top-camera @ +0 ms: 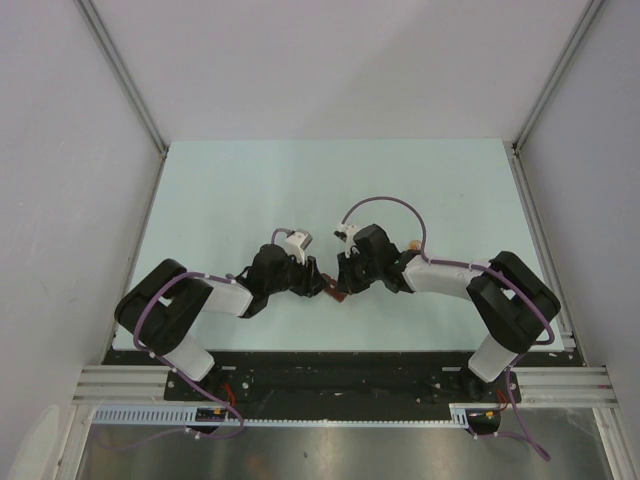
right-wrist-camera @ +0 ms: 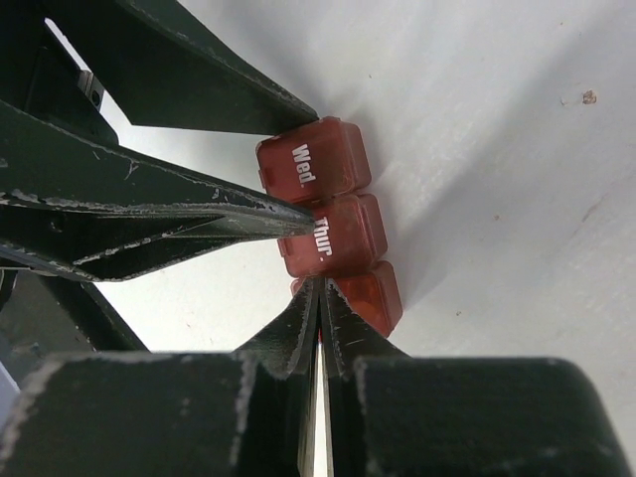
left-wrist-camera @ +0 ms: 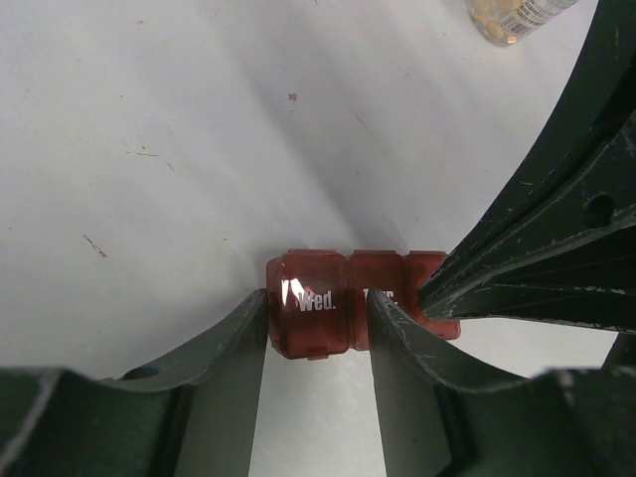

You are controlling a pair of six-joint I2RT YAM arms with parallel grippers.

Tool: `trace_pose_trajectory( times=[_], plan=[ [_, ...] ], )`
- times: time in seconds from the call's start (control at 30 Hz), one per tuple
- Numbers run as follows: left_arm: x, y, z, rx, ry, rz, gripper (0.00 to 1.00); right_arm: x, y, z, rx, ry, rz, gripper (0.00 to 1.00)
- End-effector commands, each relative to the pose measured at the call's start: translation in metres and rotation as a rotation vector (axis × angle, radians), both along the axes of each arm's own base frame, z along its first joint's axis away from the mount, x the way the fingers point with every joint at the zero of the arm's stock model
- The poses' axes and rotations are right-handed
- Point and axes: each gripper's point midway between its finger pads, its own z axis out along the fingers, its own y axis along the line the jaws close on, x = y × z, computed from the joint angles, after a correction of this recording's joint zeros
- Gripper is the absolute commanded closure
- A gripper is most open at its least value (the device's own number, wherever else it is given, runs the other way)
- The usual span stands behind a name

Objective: Sort the pills into containers

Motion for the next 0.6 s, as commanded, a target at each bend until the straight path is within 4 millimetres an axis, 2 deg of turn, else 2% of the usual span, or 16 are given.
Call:
trace_pose_trajectory(
  times=[0.0, 0.2, 0.43, 0.57],
  plan=[
    [-0.005, 0.0, -0.005, -0.007, 0.019, -0.015, 0.52, -0.005, -0.023, -0.024, -0.146, 0.021, -0.027, 0.96],
    [-0.006, 0.001, -0.006, -0.008, 0.024, -0.015, 0.52, -0.007, -0.025, -0.019, -0.174, -0.01, -0.026, 0.97],
    [-0.006, 0.0, -0.008, -0.004, 0.029, -0.017, 0.52, 0.001, -0.016, 0.01, -0.123, -0.057, -0.023, 0.98],
    [-0.006, 0.001, -0.009, -0.002, 0.031, -0.015, 0.52, -0.002, -0.014, 0.015, -0.118, -0.057, -0.007, 0.98]
  ],
)
